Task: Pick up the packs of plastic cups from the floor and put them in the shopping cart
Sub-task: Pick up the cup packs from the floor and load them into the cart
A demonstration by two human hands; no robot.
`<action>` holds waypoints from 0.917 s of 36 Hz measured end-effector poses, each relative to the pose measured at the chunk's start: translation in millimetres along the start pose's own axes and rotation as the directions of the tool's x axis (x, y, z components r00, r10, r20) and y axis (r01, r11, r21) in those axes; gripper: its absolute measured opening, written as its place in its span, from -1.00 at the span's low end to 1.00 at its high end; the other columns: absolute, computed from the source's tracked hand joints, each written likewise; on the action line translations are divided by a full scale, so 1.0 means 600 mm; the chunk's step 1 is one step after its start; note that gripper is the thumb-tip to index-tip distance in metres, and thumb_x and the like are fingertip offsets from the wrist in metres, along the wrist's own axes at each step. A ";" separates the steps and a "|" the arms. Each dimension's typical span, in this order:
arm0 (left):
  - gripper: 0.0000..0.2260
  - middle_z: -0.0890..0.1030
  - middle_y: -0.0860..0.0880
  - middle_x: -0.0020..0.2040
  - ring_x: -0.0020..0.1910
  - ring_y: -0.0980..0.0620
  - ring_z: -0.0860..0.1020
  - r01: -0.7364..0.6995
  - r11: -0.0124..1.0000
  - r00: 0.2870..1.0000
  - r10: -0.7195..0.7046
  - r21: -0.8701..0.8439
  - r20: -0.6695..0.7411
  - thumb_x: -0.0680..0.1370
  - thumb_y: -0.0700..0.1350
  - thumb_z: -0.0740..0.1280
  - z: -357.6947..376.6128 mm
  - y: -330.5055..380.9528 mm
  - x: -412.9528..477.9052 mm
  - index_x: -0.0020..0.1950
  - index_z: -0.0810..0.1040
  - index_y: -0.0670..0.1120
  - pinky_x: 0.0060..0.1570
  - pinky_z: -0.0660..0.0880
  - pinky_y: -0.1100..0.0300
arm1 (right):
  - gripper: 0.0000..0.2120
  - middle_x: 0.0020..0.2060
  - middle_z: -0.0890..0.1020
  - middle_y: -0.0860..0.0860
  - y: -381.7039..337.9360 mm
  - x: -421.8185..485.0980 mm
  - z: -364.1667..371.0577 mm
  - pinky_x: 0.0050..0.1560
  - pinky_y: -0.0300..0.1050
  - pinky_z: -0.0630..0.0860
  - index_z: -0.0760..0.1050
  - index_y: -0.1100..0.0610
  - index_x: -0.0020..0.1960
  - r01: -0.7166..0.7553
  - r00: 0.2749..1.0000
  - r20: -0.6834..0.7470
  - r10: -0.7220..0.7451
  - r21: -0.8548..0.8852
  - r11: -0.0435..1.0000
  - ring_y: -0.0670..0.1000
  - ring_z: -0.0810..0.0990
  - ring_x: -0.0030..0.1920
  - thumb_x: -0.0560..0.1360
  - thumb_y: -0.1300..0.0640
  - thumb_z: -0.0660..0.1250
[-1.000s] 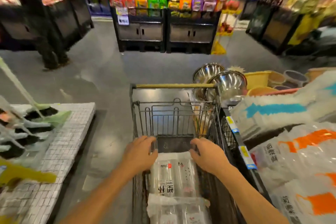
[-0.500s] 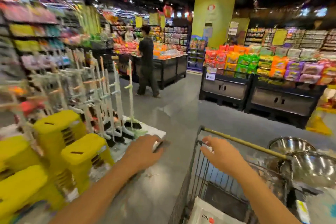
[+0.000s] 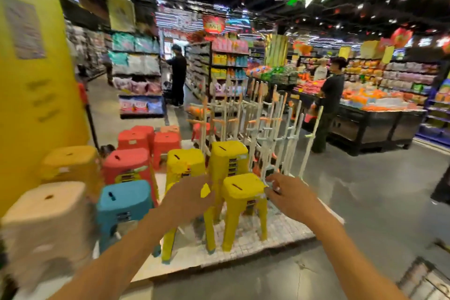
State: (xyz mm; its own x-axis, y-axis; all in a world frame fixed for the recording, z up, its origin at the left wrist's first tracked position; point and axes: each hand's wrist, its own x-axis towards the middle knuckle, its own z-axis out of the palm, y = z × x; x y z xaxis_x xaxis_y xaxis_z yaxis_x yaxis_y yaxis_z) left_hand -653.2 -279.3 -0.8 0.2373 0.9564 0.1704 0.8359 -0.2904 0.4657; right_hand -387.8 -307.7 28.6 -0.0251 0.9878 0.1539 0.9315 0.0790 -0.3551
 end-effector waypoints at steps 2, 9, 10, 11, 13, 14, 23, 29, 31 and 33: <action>-0.69 0.52 0.09 0.31 0.18 0.02 0.53 0.072 0.997 0.997 -0.072 0.001 -0.035 0.55 0.16 0.27 -0.035 -0.063 -0.031 0.28 0.48 0.15 0.12 0.43 0.11 | -0.63 0.21 0.58 0.01 -0.065 0.023 0.028 0.13 -0.02 0.53 0.44 -0.03 0.36 0.092 0.995 0.032 -0.093 0.031 0.995 0.02 0.57 0.12 0.60 -0.11 0.23; -0.55 0.59 -0.02 0.22 0.16 -0.05 0.55 0.285 0.955 0.945 -0.267 0.076 -0.187 0.48 0.21 0.21 -0.179 -0.291 -0.150 0.29 0.53 0.04 0.15 0.46 0.08 | -0.67 0.12 0.64 0.03 -0.335 0.089 0.155 0.03 -0.05 0.48 0.50 0.06 0.31 0.371 0.925 0.063 -0.376 0.067 0.926 0.09 0.59 0.12 0.59 -0.03 0.29; -0.60 0.60 -0.03 0.21 0.15 -0.06 0.55 0.325 0.943 0.931 -0.304 0.079 -0.203 0.52 0.17 0.26 -0.201 -0.325 -0.170 0.29 0.53 0.04 0.12 0.47 0.09 | -0.69 0.07 0.65 0.03 -0.379 0.094 0.174 0.01 -0.05 0.49 0.51 0.06 0.29 0.404 0.910 0.066 -0.408 0.075 0.912 0.09 0.60 0.08 0.59 -0.02 0.29; -0.63 0.60 -0.03 0.20 0.14 -0.06 0.55 0.359 0.930 0.916 -0.334 0.083 -0.223 0.54 0.15 0.29 -0.222 -0.357 -0.189 0.29 0.52 0.04 0.11 0.48 0.08 | -0.70 0.05 0.65 0.03 -0.421 0.100 0.193 0.01 -0.06 0.49 0.52 0.05 0.27 0.430 0.897 0.075 -0.436 0.078 0.899 0.07 0.61 0.04 0.58 -0.03 0.29; -0.65 0.60 0.00 0.20 0.14 -0.04 0.55 0.421 0.904 0.885 -0.392 0.075 -0.253 0.54 0.15 0.29 -0.264 -0.417 -0.230 0.27 0.52 0.05 0.13 0.51 0.02 | -0.70 0.03 0.65 0.03 -0.503 0.109 0.230 0.01 -0.03 0.52 0.53 0.05 0.24 0.480 0.865 0.107 -0.490 0.101 0.871 0.06 0.61 -0.02 0.57 -0.05 0.29; -0.66 0.59 0.02 0.22 0.15 -0.03 0.54 0.446 0.893 0.871 -0.415 0.067 -0.261 0.54 0.16 0.29 -0.283 -0.447 -0.251 0.27 0.52 0.06 0.14 0.51 0.01 | -0.69 0.05 0.65 0.04 -0.542 0.111 0.250 0.02 0.01 0.53 0.52 0.07 0.24 0.505 0.848 0.126 -0.515 0.108 0.857 0.07 0.60 -0.01 0.57 -0.06 0.28; -0.60 0.58 0.04 0.21 0.07 0.01 0.58 0.670 0.742 0.697 -0.625 0.011 -0.351 0.55 0.16 0.24 -0.395 -0.644 -0.476 0.33 0.49 0.02 0.08 0.54 -0.02 | -0.68 0.07 0.64 -0.03 -0.854 0.103 0.406 0.00 -0.03 0.52 0.49 0.00 0.28 0.711 0.625 0.244 -0.742 0.216 0.670 0.03 0.60 0.01 0.58 -0.07 0.27; -0.64 0.59 0.04 0.22 0.15 0.02 0.56 0.800 0.599 0.532 -0.740 -0.042 -0.411 0.55 0.09 0.29 -0.427 -0.732 -0.576 0.30 0.53 -0.01 0.15 0.50 0.06 | -0.68 0.11 0.63 0.00 -1.017 0.095 0.496 0.03 0.02 0.54 0.49 -0.01 0.30 0.778 0.473 0.304 -0.827 0.296 0.554 0.03 0.59 0.03 0.59 -0.06 0.25; -0.62 0.58 0.02 0.24 0.22 0.01 0.53 0.825 0.559 0.479 -0.769 -0.082 -0.424 0.54 0.09 0.28 -0.436 -0.755 -0.596 0.31 0.54 -0.02 0.20 0.47 0.06 | -0.72 0.07 0.64 0.02 -1.067 0.096 0.519 0.02 0.06 0.55 0.50 0.00 0.27 0.801 0.423 0.300 -0.855 0.318 0.508 0.04 0.60 0.01 0.60 -0.05 0.25; -0.59 0.58 0.01 0.23 0.23 -0.01 0.53 0.848 0.519 0.435 -0.796 -0.104 -0.421 0.52 0.12 0.27 -0.447 -0.779 -0.607 0.31 0.53 -0.02 0.20 0.47 0.04 | -0.73 0.04 0.65 0.01 -1.112 0.102 0.542 -0.01 0.07 0.57 0.50 -0.02 0.26 0.821 0.376 0.303 -0.876 0.330 0.466 0.02 0.60 -0.03 0.60 -0.04 0.25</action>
State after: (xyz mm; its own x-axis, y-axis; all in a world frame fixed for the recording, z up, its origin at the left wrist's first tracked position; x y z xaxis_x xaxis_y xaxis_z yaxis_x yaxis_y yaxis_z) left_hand -1263.2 -500.7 -47.6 -0.7705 0.6336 0.0692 0.5834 0.6574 0.4770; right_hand -1128.8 -256.2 -25.1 -0.9352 0.3428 0.0890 0.2943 0.8919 -0.3433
